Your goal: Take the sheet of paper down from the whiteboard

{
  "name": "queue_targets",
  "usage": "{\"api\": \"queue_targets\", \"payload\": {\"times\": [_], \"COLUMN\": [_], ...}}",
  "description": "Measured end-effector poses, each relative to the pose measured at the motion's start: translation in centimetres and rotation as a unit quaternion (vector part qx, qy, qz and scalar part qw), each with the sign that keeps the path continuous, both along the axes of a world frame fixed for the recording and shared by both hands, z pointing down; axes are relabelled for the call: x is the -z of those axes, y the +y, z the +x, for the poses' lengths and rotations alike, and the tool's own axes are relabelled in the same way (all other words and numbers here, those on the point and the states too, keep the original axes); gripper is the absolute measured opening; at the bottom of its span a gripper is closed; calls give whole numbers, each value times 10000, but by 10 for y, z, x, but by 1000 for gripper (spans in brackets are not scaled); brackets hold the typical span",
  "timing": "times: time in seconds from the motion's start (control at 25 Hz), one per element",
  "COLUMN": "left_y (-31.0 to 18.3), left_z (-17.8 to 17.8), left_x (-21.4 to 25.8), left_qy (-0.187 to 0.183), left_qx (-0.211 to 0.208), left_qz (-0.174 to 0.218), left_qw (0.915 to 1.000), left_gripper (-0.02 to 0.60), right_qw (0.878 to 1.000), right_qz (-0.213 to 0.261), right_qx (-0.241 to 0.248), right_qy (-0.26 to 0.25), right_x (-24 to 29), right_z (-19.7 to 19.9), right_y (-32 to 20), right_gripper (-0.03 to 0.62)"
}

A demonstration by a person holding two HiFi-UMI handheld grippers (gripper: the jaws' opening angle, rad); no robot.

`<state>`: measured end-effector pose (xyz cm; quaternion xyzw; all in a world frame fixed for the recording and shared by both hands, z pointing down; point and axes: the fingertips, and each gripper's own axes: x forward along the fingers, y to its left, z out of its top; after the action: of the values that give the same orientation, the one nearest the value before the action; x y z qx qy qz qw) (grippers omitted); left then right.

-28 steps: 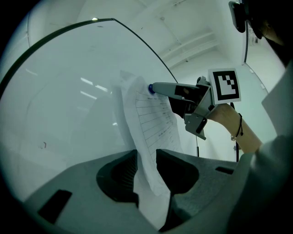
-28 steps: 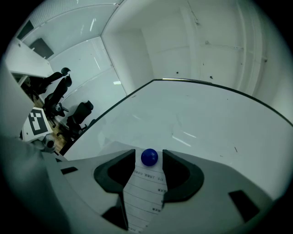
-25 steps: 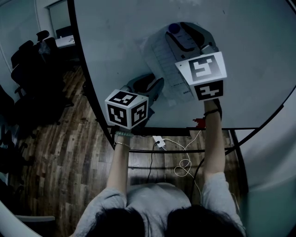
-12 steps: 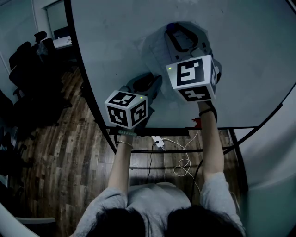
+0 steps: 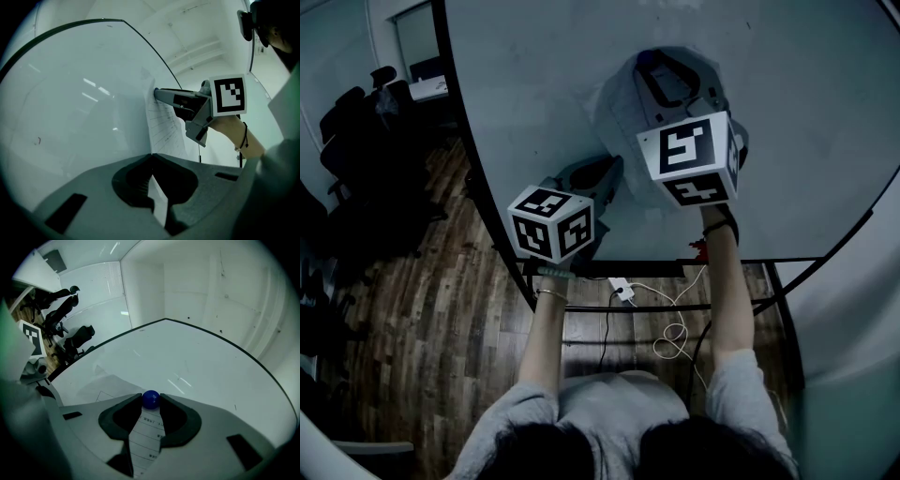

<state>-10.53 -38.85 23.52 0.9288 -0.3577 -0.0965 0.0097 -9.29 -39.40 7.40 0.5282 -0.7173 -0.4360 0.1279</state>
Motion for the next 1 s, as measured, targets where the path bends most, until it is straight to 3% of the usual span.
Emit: {"api": "queue_targets", "payload": {"times": [1.0], "left_y": [8], "left_z": [-10], "left_x": [-15], "left_qy": [-157], "left_qx": [-84], "left_qz": [-259], "left_qw": [9995], "left_gripper": [5], "right_qw": [9996], "right_qz": [-127], "right_qx": [69], "right_qy": [-246], "right_x": [6], "right_z": [4], "right_y": [-1], "right_gripper": [120]}}
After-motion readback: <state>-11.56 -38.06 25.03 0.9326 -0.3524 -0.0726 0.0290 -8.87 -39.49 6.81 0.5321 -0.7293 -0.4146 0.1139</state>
